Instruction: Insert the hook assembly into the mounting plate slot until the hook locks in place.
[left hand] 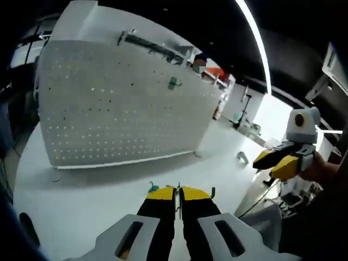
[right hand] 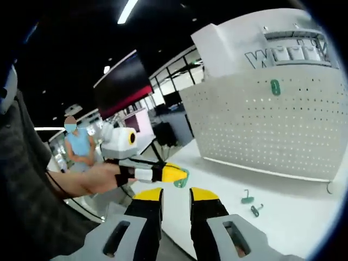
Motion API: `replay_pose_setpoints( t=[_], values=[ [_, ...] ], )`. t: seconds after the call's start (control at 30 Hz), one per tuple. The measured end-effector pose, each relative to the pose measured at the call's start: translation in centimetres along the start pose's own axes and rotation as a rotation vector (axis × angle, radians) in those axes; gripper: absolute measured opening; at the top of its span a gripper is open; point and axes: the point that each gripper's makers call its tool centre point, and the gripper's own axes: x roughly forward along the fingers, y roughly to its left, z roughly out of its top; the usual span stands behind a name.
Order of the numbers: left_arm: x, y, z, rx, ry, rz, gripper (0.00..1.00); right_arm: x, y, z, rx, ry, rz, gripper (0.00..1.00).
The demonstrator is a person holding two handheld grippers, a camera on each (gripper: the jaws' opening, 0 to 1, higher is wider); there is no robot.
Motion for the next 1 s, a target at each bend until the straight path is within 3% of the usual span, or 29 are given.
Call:
replay_pose_setpoints(
  t=[0.17, 0.3, 0.53, 0.9, 1.0],
  values=[
    [-0.1, -1.0, 0.5, 0.040, -0.008, -0.003, 0.03, 0.7, 0.3, -0.4, -0.027, 0.032, -0.016, 0.15],
    [0.1, -2.3, 1.3, -0.035, -0.057, -0.052, 0.03, 1.3, 0.2, -0.4, -0.049, 0.045, -0.030, 0.13],
    [0.1, -3.4, 2.0, -0.040, -0.092, -0.053, 0.03, 1.9, -0.8, -0.2, -0.037, 0.040, -0.081, 0.13],
    [0.6, -5.2, 1.5, -0.111, -0.109, -0.111, 0.03, 2.1, -1.3, -0.3, -0.029, 0.031, -0.093, 0.10],
    [0.7, -5.2, 1.4, -0.125, -0.115, -0.111, 0.03, 2.1, -1.4, -0.7, -0.061, 0.049, -0.100, 0.08]
  ],
)
